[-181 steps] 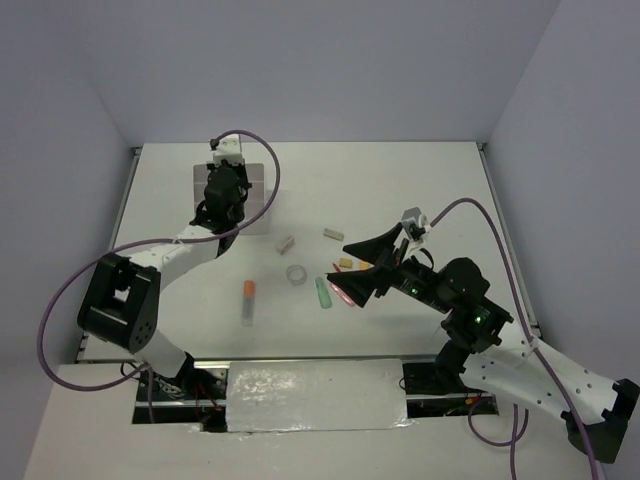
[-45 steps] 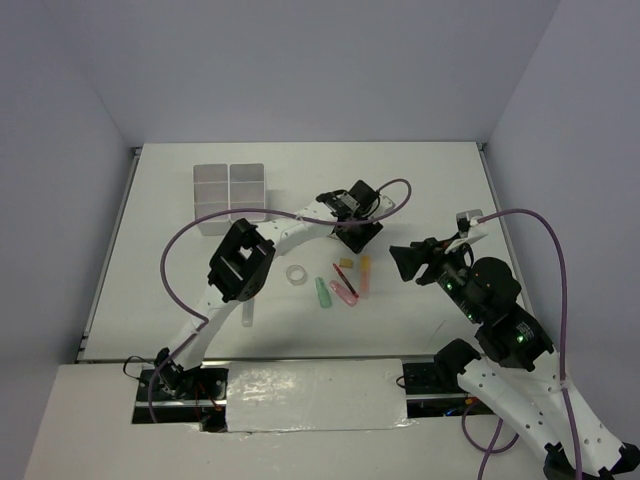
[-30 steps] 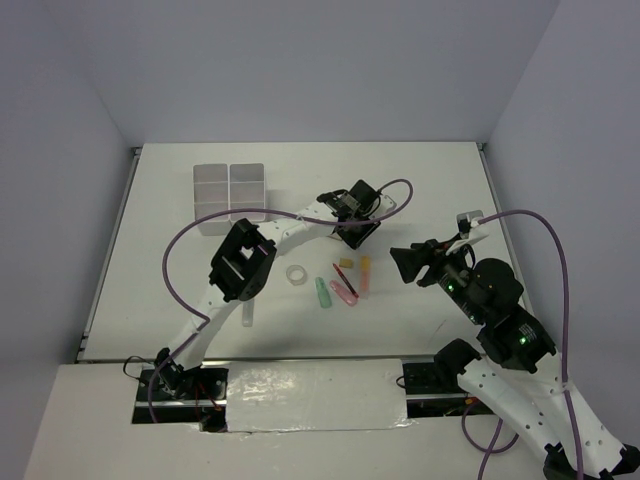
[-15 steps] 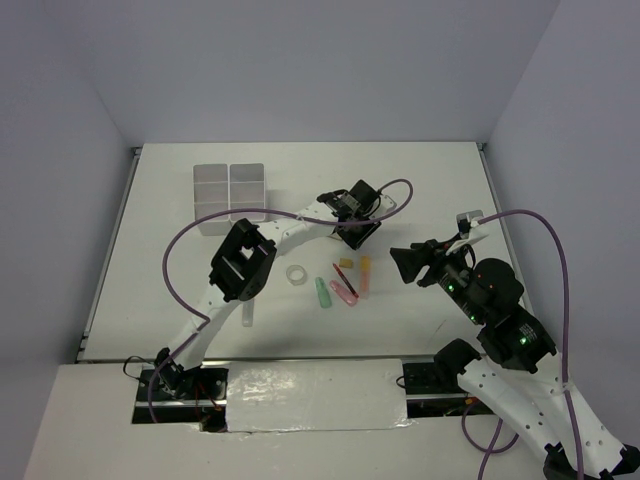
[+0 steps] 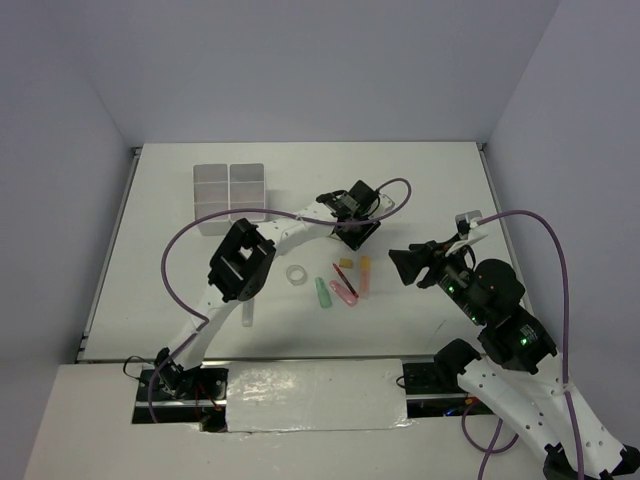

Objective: Sort the stationery into containers
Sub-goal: Pick up the pen cap from the center of the board, then pick up the pen from the center of the board.

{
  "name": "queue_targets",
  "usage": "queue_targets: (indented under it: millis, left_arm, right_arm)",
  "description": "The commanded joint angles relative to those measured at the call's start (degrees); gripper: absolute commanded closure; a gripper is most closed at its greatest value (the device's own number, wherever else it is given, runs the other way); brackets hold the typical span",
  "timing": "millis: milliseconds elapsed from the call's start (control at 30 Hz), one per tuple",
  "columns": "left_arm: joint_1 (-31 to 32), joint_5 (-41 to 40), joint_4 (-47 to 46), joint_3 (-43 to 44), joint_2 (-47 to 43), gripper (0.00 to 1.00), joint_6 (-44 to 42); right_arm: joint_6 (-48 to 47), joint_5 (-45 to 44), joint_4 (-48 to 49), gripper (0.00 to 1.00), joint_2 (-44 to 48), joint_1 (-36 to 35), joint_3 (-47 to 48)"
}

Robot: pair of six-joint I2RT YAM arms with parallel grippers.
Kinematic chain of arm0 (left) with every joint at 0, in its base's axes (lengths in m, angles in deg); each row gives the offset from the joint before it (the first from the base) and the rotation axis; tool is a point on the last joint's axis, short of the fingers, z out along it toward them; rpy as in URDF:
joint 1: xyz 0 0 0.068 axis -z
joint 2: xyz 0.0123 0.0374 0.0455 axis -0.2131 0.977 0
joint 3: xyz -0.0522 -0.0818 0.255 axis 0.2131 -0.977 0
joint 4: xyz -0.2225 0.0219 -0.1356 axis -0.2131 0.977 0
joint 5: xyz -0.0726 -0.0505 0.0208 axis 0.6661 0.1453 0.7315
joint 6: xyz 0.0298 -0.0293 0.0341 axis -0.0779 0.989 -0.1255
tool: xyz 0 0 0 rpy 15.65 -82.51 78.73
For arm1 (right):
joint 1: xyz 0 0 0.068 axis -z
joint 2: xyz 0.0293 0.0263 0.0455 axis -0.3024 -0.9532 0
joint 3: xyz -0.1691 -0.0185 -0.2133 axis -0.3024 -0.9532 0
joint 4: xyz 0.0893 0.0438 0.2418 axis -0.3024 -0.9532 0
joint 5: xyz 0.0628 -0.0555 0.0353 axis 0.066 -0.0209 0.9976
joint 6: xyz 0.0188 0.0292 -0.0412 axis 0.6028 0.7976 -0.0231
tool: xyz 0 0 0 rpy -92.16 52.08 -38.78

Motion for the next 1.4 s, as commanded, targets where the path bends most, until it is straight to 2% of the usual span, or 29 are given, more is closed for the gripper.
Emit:
queue_targets:
  millis: [0,200,233,267,433,500,567,733,800,900,933,1067,1100,1200,1300,1367]
  left_arm:
    - [0.14,-0.08,4.03,-2.45,-0.41,0.53,-0.07]
    - [0.14,0.44,4.38,-3.85,-0.67,0.73,0.02]
    - [0.14,0.79,4.38,-3.95,-0.76,0.81,-0.07]
    - [0.06,0.80,4.29,-4.30,-0.76,1.00,-0.15]
    - [-1.17,2.29,3.68,-2.02,-1.28,1.00,1.24]
    - [-2.31,4.04,1.57,-0.44,-2.51,1.00,2.82]
    - [-4.24,5.45,-2.10,-0.52,-5.58,1.00,5.81]
    - [-8.28,6.42,-13.08,-6.31,-17.94,1.00,13.19]
    - [-8.99,5.72,-16.18,-11.14,-22.27,1.00,15.04]
    - [-10.14,1.51,-20.58,-19.48,-34.72,1.00,21.09]
    - [-10.57,-3.03,-21.89,-24.46,-37.73,1.00,22.77]
    - [-10.93,-11.33,-22.87,-37.67,-53.20,1.00,28.23]
    - [-10.93,-11.68,-21.91,-39.96,-59.49,1.00,29.19]
    - [-10.76,-13.53,-18.05,-47.00,-70.23,1.00,30.60]
    - [-10.14,-15.81,-10.15,-51.49,-78.68,1.00,31.22]
    - [-10.05,-15.38,-8.64,-54.91,-82.56,1.00,31.13]
  right_arm:
    - [-0.96,0.89,1.08,0.36,0.76,0.23,2.17]
    - [-0.87,0.98,1.26,0.36,0.59,0.23,2.17]
    - [-0.87,1.16,1.35,0.36,0.59,0.15,1.91]
    - [-0.87,0.98,1.52,0.36,0.59,0.32,1.91]
    - [-1.13,-0.59,2.58,0.37,0.15,0.23,1.38]
    - [-1.31,-2.09,3.63,0.41,-0.03,0.23,0.25]
    - [-0.96,-5.16,3.90,0.46,-0.73,0.32,-0.38]
    - [-0.87,-3.95,5.83,0.46,-2.48,0.32,-2.57]
    - [-2.62,-2.45,7.49,0.46,-3.89,0.23,-3.62]
    - [-4.11,-0.89,7.67,0.46,-10.64,0.41,-3.28]
    - [-5.51,0.96,7.68,0.46,-15.45,0.32,-2.93]
    - [-8.34,7.66,6.54,0.54,-28.65,0.15,1.45]
    - [-8.78,8.62,6.45,0.54,-32.59,0.06,2.08]
    - [-10.71,8.02,6.10,0.56,-36.75,-0.73,3.57]
    - [-12.20,5.82,4.78,0.58,-42.38,-1.43,6.12]
    - [-12.64,5.12,4.69,0.58,-47.29,-2.31,8.22]
